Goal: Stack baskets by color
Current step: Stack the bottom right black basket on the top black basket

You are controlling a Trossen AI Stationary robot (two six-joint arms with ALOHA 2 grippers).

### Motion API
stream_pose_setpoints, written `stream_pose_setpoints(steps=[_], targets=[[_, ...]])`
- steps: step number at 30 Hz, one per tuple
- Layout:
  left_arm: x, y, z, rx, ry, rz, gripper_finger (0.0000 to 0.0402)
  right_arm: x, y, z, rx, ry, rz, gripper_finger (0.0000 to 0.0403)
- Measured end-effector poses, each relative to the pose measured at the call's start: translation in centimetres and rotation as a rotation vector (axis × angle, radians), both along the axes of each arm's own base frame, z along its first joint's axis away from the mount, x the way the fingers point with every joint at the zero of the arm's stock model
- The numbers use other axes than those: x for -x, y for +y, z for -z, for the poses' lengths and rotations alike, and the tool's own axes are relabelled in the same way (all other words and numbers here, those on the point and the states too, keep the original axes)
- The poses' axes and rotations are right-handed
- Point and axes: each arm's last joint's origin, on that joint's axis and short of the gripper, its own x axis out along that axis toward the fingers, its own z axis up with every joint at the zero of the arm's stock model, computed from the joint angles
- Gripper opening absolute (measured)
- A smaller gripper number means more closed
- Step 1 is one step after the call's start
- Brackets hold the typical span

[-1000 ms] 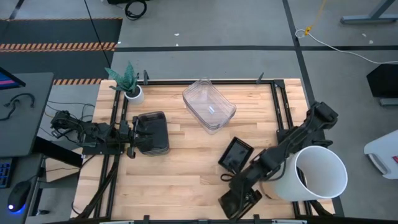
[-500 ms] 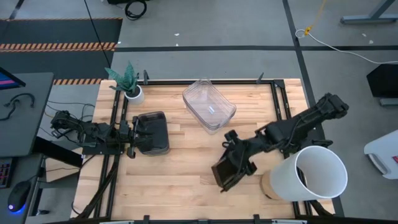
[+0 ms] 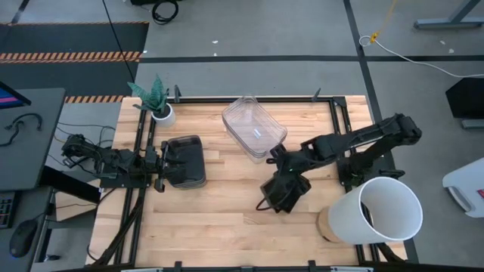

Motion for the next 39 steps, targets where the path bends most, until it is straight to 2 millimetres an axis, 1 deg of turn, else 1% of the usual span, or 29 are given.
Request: stream_pose_setpoints(steps=[2,5,7,10,14,18,23,31,35,39], targets=[[0.0,0.0,0.0,0.001,0.000,0.000,0.0119,-0.3,0.1,0.5,0.015,0.082,-0.006,0.0009],[0.0,0.0,0.0,0.002,-0.005,0.000,0.0119,-1.2,0.6,0.9,0.076,0.193,-0.013,0.0009],[0.0,0.0,0.0,0.001,-0.001,0.000,0.0119,-1.9,0.9,1.5,0.105,0.268,-0.048,0.0009],[0.0,0.0,0.0,0.002,-0.003,0.000,0.0119,-3.0,1.5,2.2,0.166,0.339,-0.080,0.0009],[0.0,0.0,0.0,0.002,-0.003,0.000,0.0119,-3.9,2.2,3.0,0.273,0.420,-0.111,0.0014],[0.0,0.0,0.0,0.002,-0.003,0.000,0.0119,-4.5,3.0,3.8,0.309,0.456,-0.161,0.0016],[0.0,0.0,0.0,0.002,-0.003,0.000,0.0119,-4.6,3.8,4.5,0.328,0.504,-0.223,0.0019],[0.0,0.0,0.0,0.002,-0.003,0.000,0.0119,-4.8,4.5,4.6,0.203,0.486,-0.253,0.0025],[0.0,0.0,0.0,0.001,-0.003,0.000,0.0119,-5.1,4.7,5.0,0.183,0.447,-0.261,0.0046],[0.0,0.0,0.0,0.002,-0.003,0.000,0.0119,-5.3,4.8,5.6,0.144,0.426,-0.255,0.0086]])
